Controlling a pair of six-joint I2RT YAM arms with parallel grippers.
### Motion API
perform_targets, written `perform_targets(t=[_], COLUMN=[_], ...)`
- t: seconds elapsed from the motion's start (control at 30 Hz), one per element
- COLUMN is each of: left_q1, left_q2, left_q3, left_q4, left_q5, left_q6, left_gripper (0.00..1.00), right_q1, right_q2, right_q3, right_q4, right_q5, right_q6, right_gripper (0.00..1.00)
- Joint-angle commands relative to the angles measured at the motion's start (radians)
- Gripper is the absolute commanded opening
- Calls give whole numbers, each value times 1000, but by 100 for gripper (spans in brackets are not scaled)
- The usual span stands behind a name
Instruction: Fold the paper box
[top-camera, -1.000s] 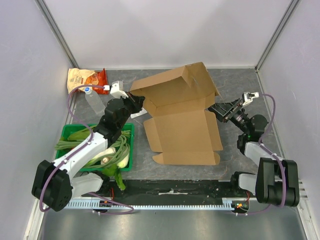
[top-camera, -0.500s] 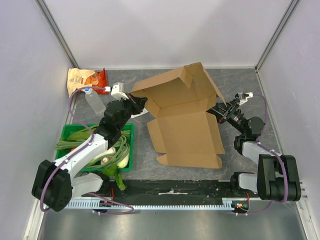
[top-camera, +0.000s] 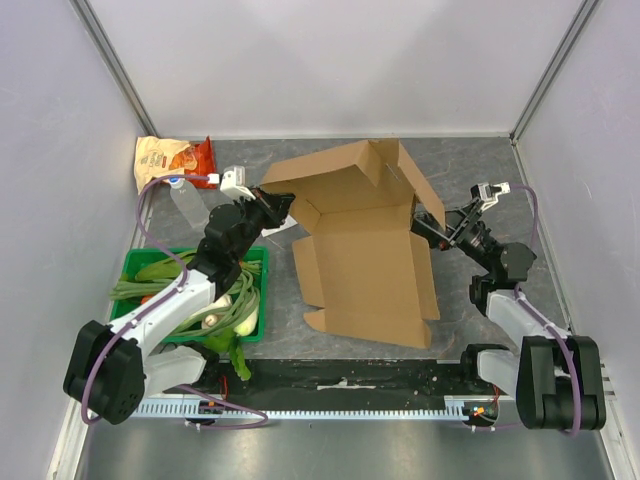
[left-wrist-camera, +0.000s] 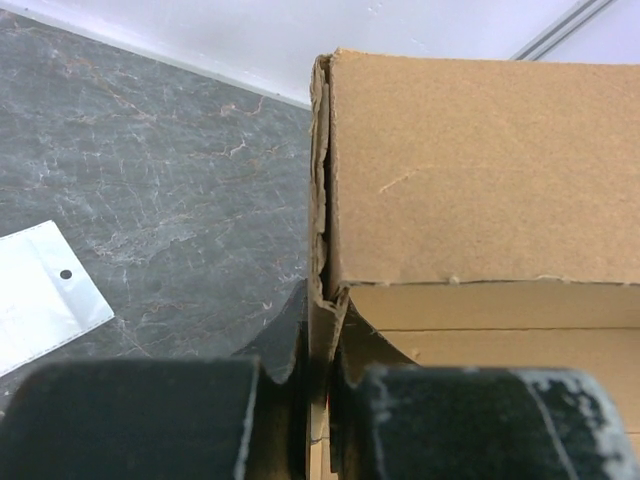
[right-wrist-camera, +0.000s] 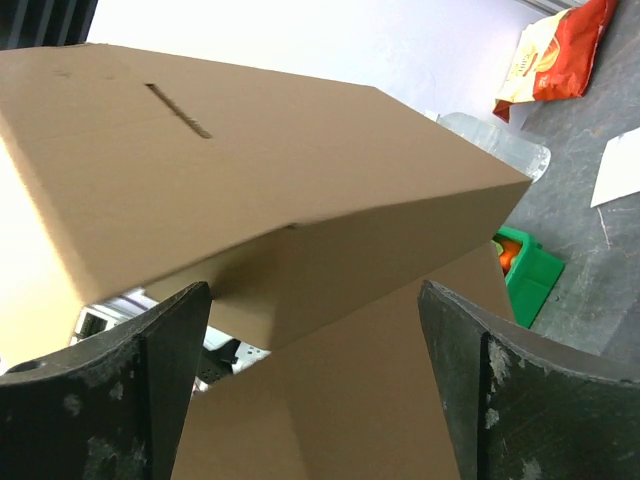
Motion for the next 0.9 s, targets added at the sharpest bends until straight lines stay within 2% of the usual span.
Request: perform_targets(t=[0.0, 0.17, 0.2, 0.33, 0.43, 0.53, 0.57, 0.7, 0.83, 0.87], left_q1=[15, 15, 15, 15, 15, 15, 15, 15, 15, 15], left_q2=[-11, 0, 1, 4, -2, -9, -19, -37, -49, -54], left_q3=[-12, -24, -26, -38, -43, -41, -40, -46, -47, -49], left_q4=[70, 113, 129, 163, 170, 154, 153, 148, 131, 130], left_q5=[26, 79, 92, 115, 119, 108, 105, 83, 68, 63], left_q6=[24, 1, -12, -23, -11, 6, 9, 24, 41, 44], left_gripper=[2, 2, 2, 2, 2, 2, 2, 2, 2, 2], right_q1=[11, 23, 63, 92, 101, 101, 100, 100, 101, 101], right_q2=[-44, -39, -32, -36, -45, -57, -61, -68, -65, -67], right_q3=[15, 24, 30, 47, 66, 70, 69, 43, 43, 41], right_q4=[191, 151, 144, -55, -142, -209, -220, -226, -238, -242], right_q5=[-16, 0, 10, 49, 75, 86, 98, 125, 130, 133], right_q6=[-20, -46, -53, -203, -258, -301, -313, -313, -312, -313], right_gripper=[93, 92, 91, 86, 81, 70, 66, 59, 61, 68])
